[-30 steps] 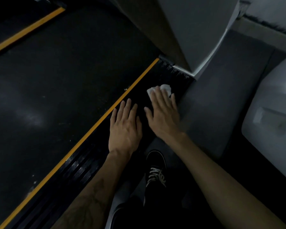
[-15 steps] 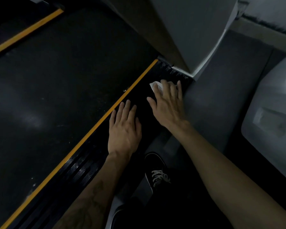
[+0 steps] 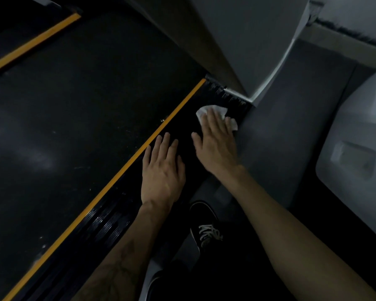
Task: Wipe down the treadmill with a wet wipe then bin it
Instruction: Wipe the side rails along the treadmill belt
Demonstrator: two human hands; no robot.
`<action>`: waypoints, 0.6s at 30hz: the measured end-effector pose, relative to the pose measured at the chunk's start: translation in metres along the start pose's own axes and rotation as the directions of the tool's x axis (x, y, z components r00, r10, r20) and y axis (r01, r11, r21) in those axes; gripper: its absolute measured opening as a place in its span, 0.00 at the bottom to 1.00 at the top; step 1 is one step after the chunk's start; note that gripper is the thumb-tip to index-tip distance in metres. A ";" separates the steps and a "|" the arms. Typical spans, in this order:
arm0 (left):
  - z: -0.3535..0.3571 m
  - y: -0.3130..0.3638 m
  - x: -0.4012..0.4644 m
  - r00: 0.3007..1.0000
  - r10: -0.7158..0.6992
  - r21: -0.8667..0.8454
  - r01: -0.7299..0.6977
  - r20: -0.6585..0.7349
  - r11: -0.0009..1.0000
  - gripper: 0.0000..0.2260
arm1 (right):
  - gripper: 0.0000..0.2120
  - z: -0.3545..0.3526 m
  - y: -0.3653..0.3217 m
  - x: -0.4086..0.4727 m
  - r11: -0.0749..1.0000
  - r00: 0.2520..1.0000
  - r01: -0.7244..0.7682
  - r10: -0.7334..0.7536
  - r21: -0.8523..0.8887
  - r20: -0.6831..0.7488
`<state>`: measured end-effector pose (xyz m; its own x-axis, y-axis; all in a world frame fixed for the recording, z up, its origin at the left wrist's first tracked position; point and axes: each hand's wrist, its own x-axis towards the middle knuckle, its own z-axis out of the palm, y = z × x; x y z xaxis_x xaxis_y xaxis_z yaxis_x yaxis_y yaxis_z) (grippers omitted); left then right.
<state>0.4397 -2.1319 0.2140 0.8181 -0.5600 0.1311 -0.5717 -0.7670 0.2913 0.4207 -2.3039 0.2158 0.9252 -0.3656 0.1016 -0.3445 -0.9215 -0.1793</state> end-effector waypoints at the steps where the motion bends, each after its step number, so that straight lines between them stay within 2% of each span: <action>1: 0.000 -0.001 0.000 1.000 0.002 0.000 -0.002 0.001 1.000 0.24 | 0.34 0.003 -0.008 -0.006 0.999 0.999 0.038 -0.038 0.009 0.005; 4: 0.000 -0.002 0.001 1.000 -0.003 -0.010 0.002 -0.009 1.000 0.24 | 0.30 -0.001 0.005 0.008 0.991 0.990 0.135 -0.133 -0.019 0.052; 6: 0.001 0.000 0.001 1.000 -0.009 -0.018 0.009 -0.005 1.000 0.24 | 0.28 -0.008 0.024 0.023 0.995 0.994 0.089 -0.086 -0.045 0.065; 9: -0.001 0.001 0.000 1.000 -0.008 -0.016 0.008 0.000 1.000 0.24 | 0.31 -0.007 0.019 -0.001 1.000 1.000 -0.014 0.014 0.021 -0.020; 13: -0.001 0.000 0.001 1.000 0.002 -0.005 -0.002 -0.006 1.000 0.24 | 0.32 -0.003 0.003 -0.009 0.995 0.994 0.094 -0.095 0.032 0.049; 18: 0.000 0.001 0.002 1.000 -0.004 -0.003 0.004 0.001 1.000 0.24 | 0.28 -0.013 0.022 0.033 1.000 0.996 0.001 0.002 -0.031 0.093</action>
<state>0.4403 -2.1339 0.2145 0.8204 -0.5569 0.1294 -0.5681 -0.7684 0.2947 0.4415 -2.3376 0.2284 0.9353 -0.3536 0.0102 -0.3483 -0.9255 -0.1489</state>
